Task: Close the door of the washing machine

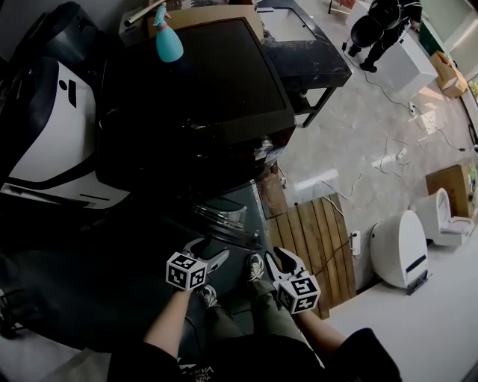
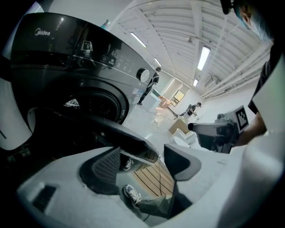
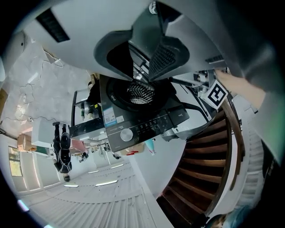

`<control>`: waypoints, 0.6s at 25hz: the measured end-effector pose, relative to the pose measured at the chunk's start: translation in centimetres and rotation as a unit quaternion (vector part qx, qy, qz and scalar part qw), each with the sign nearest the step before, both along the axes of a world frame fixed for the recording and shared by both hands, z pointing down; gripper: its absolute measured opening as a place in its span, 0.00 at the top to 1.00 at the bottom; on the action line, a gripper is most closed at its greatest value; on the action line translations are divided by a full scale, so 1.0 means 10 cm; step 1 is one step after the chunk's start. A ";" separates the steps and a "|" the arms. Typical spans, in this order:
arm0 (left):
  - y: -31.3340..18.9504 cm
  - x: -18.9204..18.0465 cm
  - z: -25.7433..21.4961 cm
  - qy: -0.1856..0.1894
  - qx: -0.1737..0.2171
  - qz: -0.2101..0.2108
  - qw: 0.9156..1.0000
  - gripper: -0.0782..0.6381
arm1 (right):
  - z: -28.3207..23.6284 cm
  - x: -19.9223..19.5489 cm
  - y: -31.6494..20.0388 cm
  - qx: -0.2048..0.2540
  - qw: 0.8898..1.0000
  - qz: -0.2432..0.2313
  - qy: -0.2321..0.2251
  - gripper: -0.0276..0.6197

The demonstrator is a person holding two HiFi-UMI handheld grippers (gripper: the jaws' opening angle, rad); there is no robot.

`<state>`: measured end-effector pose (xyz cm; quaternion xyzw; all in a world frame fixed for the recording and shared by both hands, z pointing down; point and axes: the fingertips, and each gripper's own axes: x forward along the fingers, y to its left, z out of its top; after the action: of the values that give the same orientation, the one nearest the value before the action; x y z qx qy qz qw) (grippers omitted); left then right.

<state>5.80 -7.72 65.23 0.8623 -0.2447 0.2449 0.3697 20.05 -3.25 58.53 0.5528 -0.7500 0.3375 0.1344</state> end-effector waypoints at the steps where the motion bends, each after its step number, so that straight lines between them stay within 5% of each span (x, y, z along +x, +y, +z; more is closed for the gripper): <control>1: -0.06 0.02 0.01 -0.005 0.007 -0.004 1.000 0.47 | 0.05 0.01 -0.05 -0.003 1.000 -0.007 -0.001 0.79; 15: -0.93 0.10 0.13 -0.054 0.127 -0.101 0.985 0.87 | 0.89 -0.03 -0.88 -0.024 0.998 -0.049 -0.009 0.86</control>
<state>6.81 -17.01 66.49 0.8588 -0.3790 0.2196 0.2658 19.78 -12.08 67.46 0.5089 -0.7688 0.3536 0.1576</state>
